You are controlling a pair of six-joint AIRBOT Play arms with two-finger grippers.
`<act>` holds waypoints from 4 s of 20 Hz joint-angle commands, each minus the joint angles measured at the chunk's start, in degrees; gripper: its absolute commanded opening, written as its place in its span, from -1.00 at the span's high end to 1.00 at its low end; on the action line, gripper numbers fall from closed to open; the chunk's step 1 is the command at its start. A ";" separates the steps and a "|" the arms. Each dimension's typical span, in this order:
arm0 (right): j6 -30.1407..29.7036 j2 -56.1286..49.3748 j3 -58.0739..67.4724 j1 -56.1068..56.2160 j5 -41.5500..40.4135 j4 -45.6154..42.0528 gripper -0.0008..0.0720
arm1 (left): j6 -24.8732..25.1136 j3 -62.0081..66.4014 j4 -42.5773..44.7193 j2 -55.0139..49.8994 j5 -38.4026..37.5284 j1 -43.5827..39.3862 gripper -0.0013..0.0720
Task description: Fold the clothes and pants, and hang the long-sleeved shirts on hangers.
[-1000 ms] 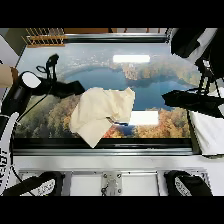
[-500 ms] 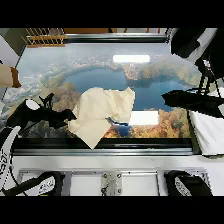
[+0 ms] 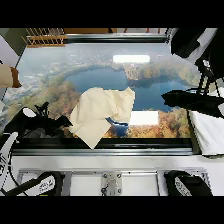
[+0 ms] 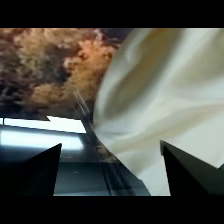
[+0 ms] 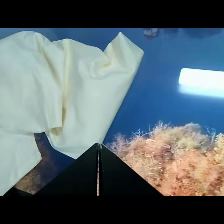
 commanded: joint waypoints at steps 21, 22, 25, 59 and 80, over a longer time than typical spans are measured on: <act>5.16 -41.86 -0.22 16.63 -5.62 8.39 -0.49 | 4.17 10.86 -7.91 5.62 1.68 -0.79 0.95; 5.16 -42.42 -0.22 17.66 -6.88 9.03 -0.49 | 4.17 10.86 -7.91 5.62 1.70 -0.79 0.95; 5.16 -42.82 -0.22 19.28 -9.31 9.94 -0.49 | 4.17 10.86 -7.93 5.62 1.75 -0.79 0.95; 15.93 6.73 38.03 11.61 4.37 -16.65 0.96 | 2.03 61.53 -7.89 29.81 -3.67 -3.82 0.95; 11.56 -26.86 37.64 5.44 -2.73 -17.73 -0.82 | 1.25 50.99 3.65 -12.70 -12.90 5.90 -0.89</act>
